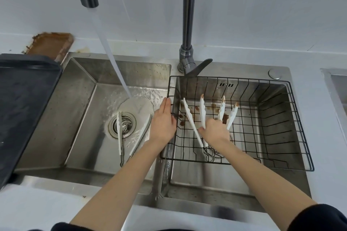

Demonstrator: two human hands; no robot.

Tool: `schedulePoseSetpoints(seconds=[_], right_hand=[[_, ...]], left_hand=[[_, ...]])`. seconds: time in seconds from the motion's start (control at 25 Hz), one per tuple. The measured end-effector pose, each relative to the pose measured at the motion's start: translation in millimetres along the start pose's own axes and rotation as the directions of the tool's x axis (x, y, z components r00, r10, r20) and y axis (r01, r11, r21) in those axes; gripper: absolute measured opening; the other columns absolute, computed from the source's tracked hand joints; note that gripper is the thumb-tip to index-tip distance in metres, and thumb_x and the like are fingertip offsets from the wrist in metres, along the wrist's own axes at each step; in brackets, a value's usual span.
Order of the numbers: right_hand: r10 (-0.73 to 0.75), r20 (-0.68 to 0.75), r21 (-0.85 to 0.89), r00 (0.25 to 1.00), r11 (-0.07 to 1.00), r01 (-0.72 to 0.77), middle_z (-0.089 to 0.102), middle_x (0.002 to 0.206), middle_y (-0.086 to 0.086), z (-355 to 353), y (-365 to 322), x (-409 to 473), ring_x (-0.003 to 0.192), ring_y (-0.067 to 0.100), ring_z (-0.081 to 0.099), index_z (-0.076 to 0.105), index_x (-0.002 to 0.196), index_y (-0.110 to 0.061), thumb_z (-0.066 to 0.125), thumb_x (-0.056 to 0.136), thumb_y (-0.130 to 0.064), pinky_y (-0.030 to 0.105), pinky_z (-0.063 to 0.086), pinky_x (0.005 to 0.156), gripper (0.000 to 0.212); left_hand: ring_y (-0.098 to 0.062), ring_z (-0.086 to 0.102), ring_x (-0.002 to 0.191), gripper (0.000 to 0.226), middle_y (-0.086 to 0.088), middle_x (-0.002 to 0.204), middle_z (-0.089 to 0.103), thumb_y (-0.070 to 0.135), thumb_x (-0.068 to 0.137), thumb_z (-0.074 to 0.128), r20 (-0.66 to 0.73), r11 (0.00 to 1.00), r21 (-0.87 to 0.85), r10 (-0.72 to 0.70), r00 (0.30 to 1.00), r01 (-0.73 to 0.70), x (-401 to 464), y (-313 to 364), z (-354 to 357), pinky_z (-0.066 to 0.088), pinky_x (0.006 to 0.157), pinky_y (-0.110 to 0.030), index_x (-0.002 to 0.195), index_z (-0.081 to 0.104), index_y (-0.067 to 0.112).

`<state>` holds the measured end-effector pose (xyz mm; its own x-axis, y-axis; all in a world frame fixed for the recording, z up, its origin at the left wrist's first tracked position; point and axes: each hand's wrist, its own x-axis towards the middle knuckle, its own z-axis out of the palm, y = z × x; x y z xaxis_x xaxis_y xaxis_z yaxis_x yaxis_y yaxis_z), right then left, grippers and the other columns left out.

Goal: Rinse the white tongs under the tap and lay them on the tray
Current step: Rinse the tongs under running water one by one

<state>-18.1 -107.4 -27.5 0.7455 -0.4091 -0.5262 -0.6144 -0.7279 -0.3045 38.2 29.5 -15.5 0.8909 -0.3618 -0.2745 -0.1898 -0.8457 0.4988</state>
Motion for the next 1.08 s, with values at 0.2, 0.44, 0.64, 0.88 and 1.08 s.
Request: schedulePoseSetpoints(seconds=[0.2, 0.44, 0.64, 0.88, 1.08], right_hand=[[-0.076, -0.082, 0.018, 0.994, 0.997, 0.078, 0.061, 0.090, 0.018, -9.2, -2.3, -1.6, 0.082, 0.035, 0.058, 0.050, 0.115, 0.000, 0.045, 0.090, -0.013, 0.034, 0.045, 0.065, 0.028], [-0.155, -0.084, 0.014, 0.984, 0.987, 0.157, 0.065, 0.099, 0.021, -17.3, -13.5, -12.3, 0.081, 0.034, 0.056, 0.049, 0.115, -0.002, 0.047, 0.089, -0.014, 0.036, 0.048, 0.067, 0.029], [-0.189, -0.123, -0.083, 0.974, 0.980, 0.180, 0.059, 0.087, 0.017, -21.2, -22.0, -22.0, 0.074, 0.031, 0.050, 0.048, 0.113, -0.003, 0.045, 0.090, -0.013, 0.034, 0.042, 0.061, 0.026], [-0.293, -0.173, -0.134, 0.940, 0.953, 0.272, 0.063, 0.101, 0.020, -28.6, -44.8, -34.1, 0.093, 0.037, 0.061, 0.048, 0.110, -0.003, 0.045, 0.091, -0.014, 0.032, 0.035, 0.062, 0.022], [-0.350, -0.172, -0.162, 0.921, 0.932, 0.324, 0.064, 0.106, 0.020, -24.4, -76.8, -50.3, 0.097, 0.039, 0.062, 0.047, 0.118, -0.004, 0.045, 0.090, -0.014, 0.037, 0.043, 0.068, 0.030]], left_hand=[[-0.023, 0.020, 0.145, 0.059, -0.006, 0.159, 0.012, 0.006, 0.094, 0.037, 0.010, 0.998, -0.060, -0.007, 1.000, 0.007, 0.7, -0.4, -0.3, 0.017, 0.117, -0.028, 0.149, 0.014, 0.009], [-0.022, 0.022, 0.144, 0.059, -0.008, 0.157, 0.019, 0.006, 0.092, 0.041, 0.052, 0.995, -0.095, -0.004, 0.999, 0.009, 4.0, -0.9, -12.1, 0.016, 0.116, -0.026, 0.147, 0.020, 0.007], [-0.023, 0.030, 0.141, 0.052, -0.012, 0.152, 0.033, 0.011, 0.094, 0.042, 0.007, 0.981, -0.191, 0.025, 1.000, -0.023, -0.2, 1.9, -29.8, 0.017, 0.111, -0.022, 0.144, 0.028, 0.004], [-0.020, 0.047, 0.129, 0.045, -0.006, 0.137, 0.053, 0.026, 0.096, 0.044, 0.020, 0.893, -0.449, -0.011, 1.000, 0.019, -5.5, 17.4, -46.8, 0.033, 0.100, -0.020, 0.138, 0.043, 0.010], [-0.021, 0.060, 0.106, 0.043, 0.000, 0.103, 0.058, 0.030, 0.091, 0.052, -0.002, 0.788, -0.614, -0.071, 0.997, 0.055, -6.8, 14.5, -61.0, 0.046, 0.097, -0.030, 0.130, 0.050, 0.011]])
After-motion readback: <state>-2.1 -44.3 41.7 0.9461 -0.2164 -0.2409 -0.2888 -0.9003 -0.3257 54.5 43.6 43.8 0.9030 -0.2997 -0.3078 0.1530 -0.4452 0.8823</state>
